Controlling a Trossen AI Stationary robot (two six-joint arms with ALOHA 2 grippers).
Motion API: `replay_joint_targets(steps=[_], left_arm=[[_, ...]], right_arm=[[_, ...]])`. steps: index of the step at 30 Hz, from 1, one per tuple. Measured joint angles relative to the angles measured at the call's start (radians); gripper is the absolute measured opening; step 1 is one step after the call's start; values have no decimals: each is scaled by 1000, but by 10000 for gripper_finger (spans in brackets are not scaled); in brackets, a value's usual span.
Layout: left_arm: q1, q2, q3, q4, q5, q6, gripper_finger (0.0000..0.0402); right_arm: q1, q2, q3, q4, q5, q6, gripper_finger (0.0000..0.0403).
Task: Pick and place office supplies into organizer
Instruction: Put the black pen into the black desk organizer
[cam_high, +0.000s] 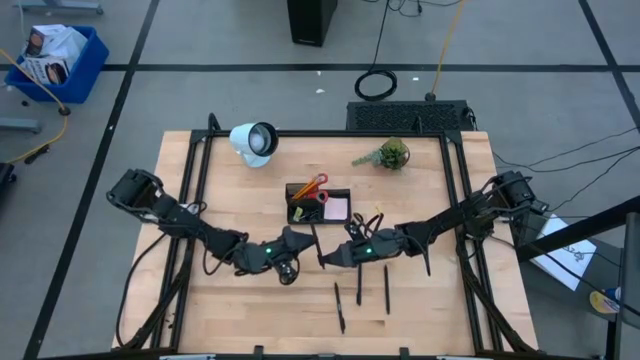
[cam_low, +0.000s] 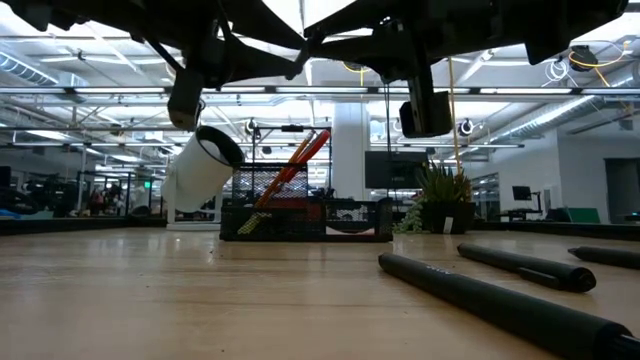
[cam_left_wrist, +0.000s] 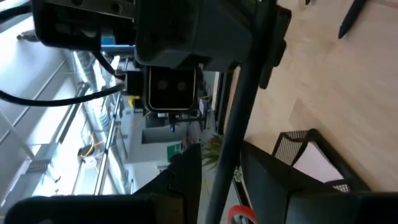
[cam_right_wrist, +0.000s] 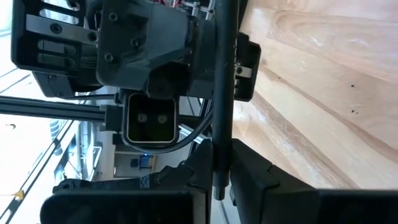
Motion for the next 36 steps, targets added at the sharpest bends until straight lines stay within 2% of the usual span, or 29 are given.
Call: replay_joint_targets(steps=[10, 16, 19, 24, 28, 32, 36], left_arm=[[48, 0, 0, 7, 73, -23, 117], [52, 0, 0, 8, 76, -54, 115], [48, 0, 0, 3, 78, -77, 90], [48, 0, 0, -11, 83, -125, 27], [41, 0, -1, -8, 80, -143, 21], [38, 0, -1, 9, 67, -244, 38], [26, 0, -1, 27, -5, -433, 43]], right_arm=[[-3, 0, 0, 0, 1, 21, 30], [-3, 0, 0, 10, -2, 14, 35], [-3, 0, 0, 32, -3, -2, 33], [-2, 0, 0, 42, -5, -5, 33], [-2, 0, 0, 53, -7, -35, 46], [-2, 0, 0, 103, -6, -131, 64], [0, 0, -1, 157, -50, -230, 82]])
